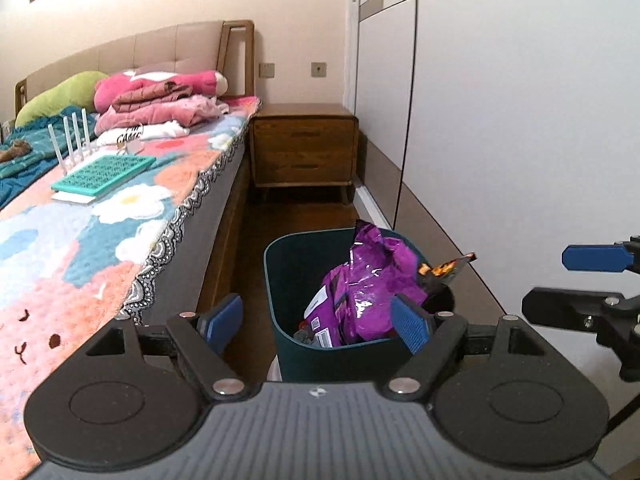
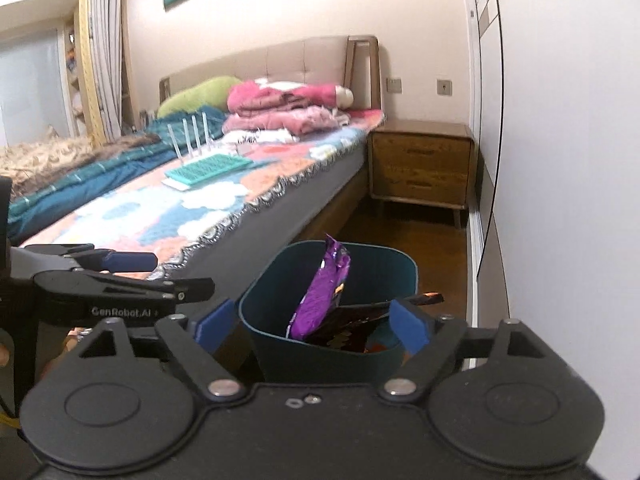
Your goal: Collect trash
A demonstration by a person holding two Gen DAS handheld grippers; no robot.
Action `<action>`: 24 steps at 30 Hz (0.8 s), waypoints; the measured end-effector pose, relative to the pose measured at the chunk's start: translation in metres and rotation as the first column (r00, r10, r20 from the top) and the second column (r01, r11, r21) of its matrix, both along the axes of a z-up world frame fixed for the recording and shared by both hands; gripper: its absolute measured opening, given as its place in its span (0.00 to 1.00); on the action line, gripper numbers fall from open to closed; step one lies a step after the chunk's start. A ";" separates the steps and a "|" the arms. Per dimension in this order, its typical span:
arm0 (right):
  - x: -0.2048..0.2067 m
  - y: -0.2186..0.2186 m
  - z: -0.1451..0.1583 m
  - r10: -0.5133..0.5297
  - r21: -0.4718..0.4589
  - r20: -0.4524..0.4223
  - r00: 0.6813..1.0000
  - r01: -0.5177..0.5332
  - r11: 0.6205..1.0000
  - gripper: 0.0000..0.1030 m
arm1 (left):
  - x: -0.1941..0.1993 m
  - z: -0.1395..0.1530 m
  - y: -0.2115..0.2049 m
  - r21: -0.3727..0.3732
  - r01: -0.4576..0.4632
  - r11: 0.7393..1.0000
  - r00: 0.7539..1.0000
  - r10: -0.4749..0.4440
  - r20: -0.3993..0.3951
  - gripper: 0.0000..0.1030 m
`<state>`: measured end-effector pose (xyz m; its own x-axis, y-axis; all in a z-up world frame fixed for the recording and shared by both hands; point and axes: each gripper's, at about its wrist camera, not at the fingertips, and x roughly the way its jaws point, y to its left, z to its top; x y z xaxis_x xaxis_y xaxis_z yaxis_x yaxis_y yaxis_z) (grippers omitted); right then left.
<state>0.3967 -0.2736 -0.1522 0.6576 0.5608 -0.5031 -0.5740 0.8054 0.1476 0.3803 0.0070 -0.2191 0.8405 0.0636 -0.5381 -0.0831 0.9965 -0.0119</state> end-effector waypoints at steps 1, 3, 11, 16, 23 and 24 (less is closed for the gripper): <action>-0.003 -0.002 0.001 -0.009 0.027 0.003 1.000 0.009 1.000 0.89 | -0.005 0.002 -0.002 0.003 -0.003 1.000 1.000 0.003 0.006 0.82; -0.008 -0.006 0.002 -0.007 0.067 0.010 1.000 0.006 0.998 0.92 | -0.013 0.004 -0.005 0.003 0.006 1.000 1.000 -0.006 0.018 0.83; -0.032 -0.018 0.008 -0.043 0.136 0.098 0.994 0.029 0.990 1.00 | -0.046 0.012 -0.008 -0.022 -0.016 1.000 0.999 0.017 0.049 0.98; -0.034 -0.022 0.011 -0.077 0.192 0.095 0.993 0.057 0.980 1.00 | -0.058 0.016 -0.007 -0.036 -0.058 0.998 0.997 0.059 0.054 0.99; -0.034 -0.017 0.012 -0.053 0.214 0.159 0.986 0.018 0.977 1.00 | -0.066 0.018 -0.001 -0.036 -0.143 0.989 0.987 0.145 0.066 0.99; -0.035 -0.017 0.010 -0.056 0.221 0.160 0.985 0.020 0.975 1.00 | -0.067 0.019 -0.001 -0.028 -0.153 0.988 0.986 0.155 0.064 0.99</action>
